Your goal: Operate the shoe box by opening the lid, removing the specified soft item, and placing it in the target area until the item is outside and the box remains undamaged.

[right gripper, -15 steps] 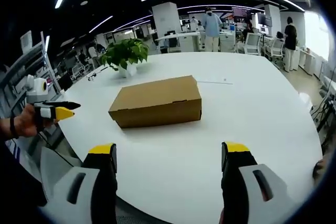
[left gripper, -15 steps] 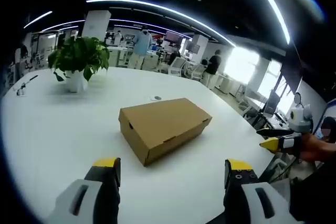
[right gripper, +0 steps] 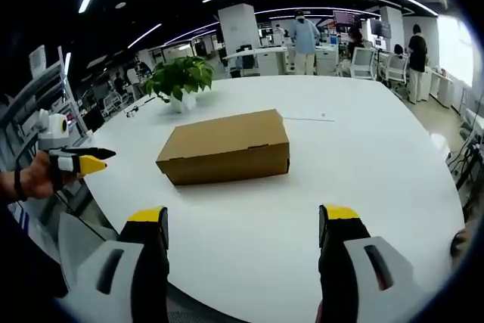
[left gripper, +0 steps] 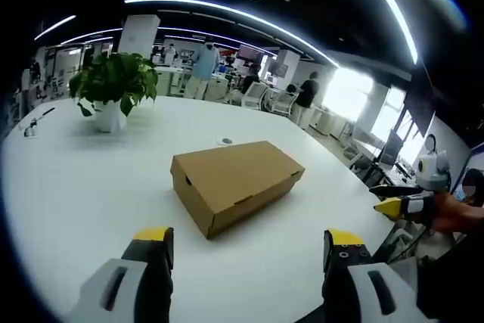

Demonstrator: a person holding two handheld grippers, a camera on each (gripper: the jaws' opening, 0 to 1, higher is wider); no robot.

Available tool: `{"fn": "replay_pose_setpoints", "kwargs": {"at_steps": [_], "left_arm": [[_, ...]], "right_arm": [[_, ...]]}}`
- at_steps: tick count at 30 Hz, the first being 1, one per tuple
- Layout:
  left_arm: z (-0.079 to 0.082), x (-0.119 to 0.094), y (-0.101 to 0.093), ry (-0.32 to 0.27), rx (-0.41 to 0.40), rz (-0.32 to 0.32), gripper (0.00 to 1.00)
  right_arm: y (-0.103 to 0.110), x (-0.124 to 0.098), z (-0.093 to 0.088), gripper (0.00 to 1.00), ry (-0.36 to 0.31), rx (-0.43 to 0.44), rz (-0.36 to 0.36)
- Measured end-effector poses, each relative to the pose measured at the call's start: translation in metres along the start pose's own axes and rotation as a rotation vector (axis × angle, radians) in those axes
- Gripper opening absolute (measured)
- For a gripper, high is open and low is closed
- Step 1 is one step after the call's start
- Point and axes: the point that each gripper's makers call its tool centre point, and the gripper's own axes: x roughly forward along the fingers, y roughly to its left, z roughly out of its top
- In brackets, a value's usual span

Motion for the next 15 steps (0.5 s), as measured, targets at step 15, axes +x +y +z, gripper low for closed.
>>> {"fn": "replay_pose_setpoints", "kwargs": {"at_steps": [15], "left_arm": [[-0.0018,0.0003,-0.0011,0.004,0.000,-0.002,0.83]], "right_arm": [[-0.0007,-0.0015,-0.0003,0.77,-0.004,0.009,-0.002]]}}
